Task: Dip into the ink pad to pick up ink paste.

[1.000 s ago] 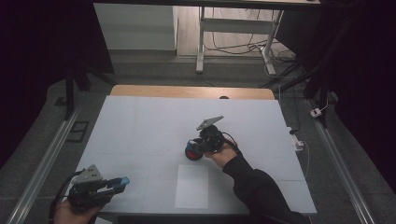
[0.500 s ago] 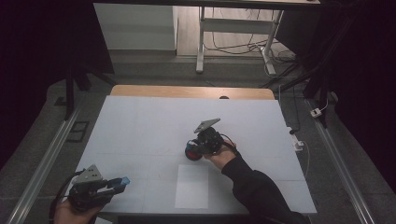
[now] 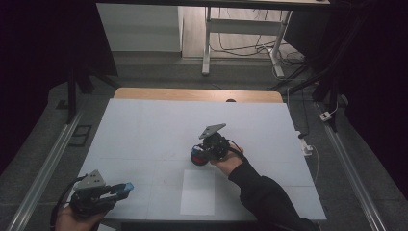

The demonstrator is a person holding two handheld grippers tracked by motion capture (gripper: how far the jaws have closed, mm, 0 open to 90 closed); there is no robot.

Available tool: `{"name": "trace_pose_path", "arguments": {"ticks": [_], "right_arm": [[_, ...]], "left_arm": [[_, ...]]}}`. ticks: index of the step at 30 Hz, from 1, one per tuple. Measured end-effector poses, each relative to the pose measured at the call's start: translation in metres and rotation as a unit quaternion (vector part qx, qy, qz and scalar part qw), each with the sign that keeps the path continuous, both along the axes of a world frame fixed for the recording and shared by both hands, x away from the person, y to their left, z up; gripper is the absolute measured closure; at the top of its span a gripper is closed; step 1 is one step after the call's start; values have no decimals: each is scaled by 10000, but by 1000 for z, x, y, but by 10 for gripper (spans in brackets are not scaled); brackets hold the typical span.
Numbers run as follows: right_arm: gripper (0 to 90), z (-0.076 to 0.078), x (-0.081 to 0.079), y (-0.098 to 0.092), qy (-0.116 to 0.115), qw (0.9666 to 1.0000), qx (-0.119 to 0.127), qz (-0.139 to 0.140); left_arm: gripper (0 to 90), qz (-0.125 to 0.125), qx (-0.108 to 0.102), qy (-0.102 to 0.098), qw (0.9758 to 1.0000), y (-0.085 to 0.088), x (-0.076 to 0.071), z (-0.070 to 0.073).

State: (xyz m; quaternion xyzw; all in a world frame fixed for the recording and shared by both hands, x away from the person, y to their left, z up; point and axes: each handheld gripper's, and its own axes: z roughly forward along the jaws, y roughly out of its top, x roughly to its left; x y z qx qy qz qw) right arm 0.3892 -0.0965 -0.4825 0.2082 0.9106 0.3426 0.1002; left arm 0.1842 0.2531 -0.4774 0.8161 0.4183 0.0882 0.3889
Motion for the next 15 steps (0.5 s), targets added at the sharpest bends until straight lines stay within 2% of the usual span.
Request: {"name": "trace_pose_path", "arguments": {"ticks": [15], "right_arm": [[701,0,-1,-1,-49,10000,46,7]], "left_arm": [[683,-6,-3,-3,10000,0,0,0]]}}
